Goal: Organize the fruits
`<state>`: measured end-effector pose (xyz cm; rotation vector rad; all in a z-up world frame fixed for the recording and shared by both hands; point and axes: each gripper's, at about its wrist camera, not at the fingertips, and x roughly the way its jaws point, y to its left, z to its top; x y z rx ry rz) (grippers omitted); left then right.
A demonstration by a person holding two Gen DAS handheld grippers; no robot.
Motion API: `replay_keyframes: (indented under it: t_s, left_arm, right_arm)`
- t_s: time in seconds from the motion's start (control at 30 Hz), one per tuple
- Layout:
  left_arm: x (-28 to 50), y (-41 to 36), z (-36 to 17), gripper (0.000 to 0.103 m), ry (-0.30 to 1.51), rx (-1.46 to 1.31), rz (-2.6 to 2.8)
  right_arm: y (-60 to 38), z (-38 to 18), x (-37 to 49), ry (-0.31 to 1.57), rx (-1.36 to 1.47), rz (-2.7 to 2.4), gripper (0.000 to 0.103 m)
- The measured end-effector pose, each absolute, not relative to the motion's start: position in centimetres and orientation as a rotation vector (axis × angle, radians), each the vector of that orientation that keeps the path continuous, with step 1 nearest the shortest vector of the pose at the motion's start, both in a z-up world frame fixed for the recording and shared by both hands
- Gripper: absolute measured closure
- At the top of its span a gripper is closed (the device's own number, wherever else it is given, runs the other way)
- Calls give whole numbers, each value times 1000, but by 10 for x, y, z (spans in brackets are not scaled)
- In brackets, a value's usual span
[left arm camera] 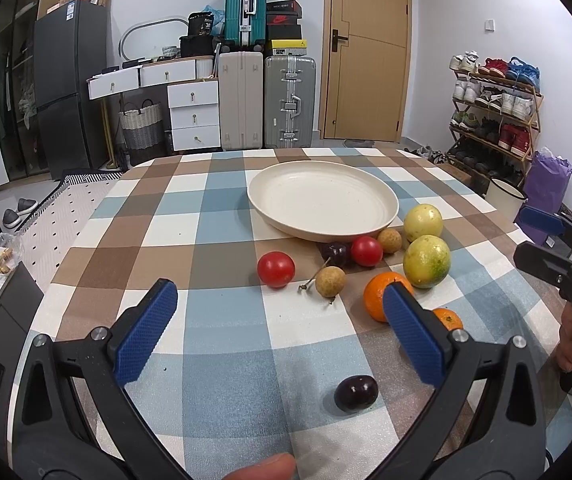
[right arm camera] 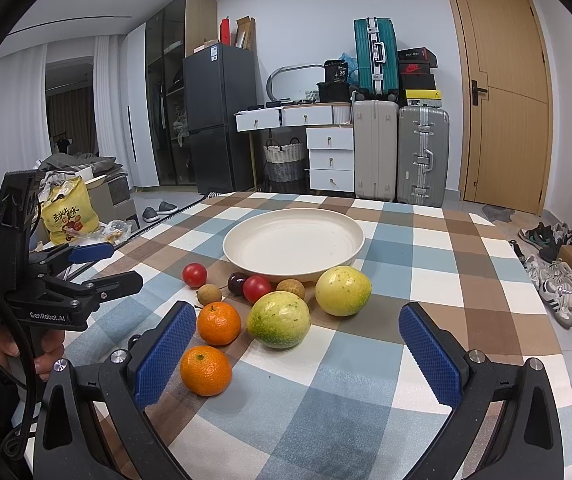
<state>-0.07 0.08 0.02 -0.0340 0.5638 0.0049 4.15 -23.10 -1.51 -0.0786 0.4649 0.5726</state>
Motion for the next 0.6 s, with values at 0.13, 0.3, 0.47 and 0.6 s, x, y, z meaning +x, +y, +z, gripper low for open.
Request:
replay_keyframes:
  t_s: [0.13,0.3,0.47,0.6]
  left_arm:
    - [-1,1,0,1,563,-34,4]
    - [-1,1,0,1,563,-34,5]
    - [-1,1,0,1,563,-34,5]
    - [0,1,0,1,563,-34,4]
  right_arm:
    - [-231,-15,42,465,-79,572,0]
    - [-230,-15,41,466,-78,573,0]
    - [-230,-15,41,466,-78,569,0]
    - [-231,-19,47,466,-77,567,0]
